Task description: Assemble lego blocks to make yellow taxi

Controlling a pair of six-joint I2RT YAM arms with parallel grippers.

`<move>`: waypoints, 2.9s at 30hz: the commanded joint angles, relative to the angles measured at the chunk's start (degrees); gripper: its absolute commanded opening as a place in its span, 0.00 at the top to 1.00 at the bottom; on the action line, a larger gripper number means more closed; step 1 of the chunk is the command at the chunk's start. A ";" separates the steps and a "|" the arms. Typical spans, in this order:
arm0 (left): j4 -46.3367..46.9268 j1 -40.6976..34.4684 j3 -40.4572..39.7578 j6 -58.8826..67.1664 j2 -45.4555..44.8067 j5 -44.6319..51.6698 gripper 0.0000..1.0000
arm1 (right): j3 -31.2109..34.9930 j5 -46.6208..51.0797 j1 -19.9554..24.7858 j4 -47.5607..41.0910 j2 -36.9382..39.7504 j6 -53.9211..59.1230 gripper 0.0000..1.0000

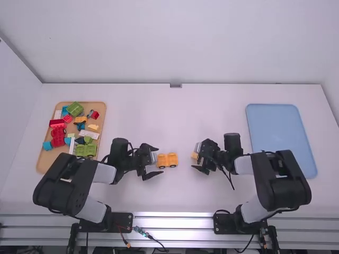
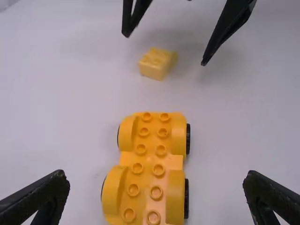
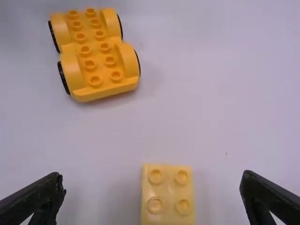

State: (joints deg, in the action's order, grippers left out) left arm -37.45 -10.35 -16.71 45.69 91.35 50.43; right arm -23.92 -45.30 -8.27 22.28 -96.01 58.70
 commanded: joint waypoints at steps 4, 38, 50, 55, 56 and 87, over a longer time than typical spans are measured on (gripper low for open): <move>8.41 -0.17 -6.64 5.86 3.13 5.44 0.01 | -0.76 -2.49 1.79 -0.48 -0.53 1.38 0.00; 6.01 -0.28 -7.93 4.76 8.60 4.42 0.01 | -13.40 -14.91 5.77 -10.99 -17.66 10.03 0.39; 1.46 -0.15 -5.88 4.74 8.62 4.31 0.01 | -13.18 -12.28 4.76 -10.82 -17.66 8.04 0.46; 0.92 -0.15 -5.60 4.74 8.60 4.31 0.01 | -13.18 -12.26 4.83 -10.78 -17.66 7.13 0.47; 0.94 -0.28 -5.60 4.74 8.62 4.29 0.01 | -13.16 -12.09 4.85 -10.80 -17.66 7.08 0.48; 2.32 -0.92 -9.79 4.72 14.68 1.40 0.01 | -13.16 -12.17 4.83 -10.88 -17.66 7.10 0.72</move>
State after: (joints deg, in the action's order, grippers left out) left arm -35.27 -10.90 -25.41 50.61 104.81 50.50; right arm -36.36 -56.64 -3.42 11.68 -112.81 66.00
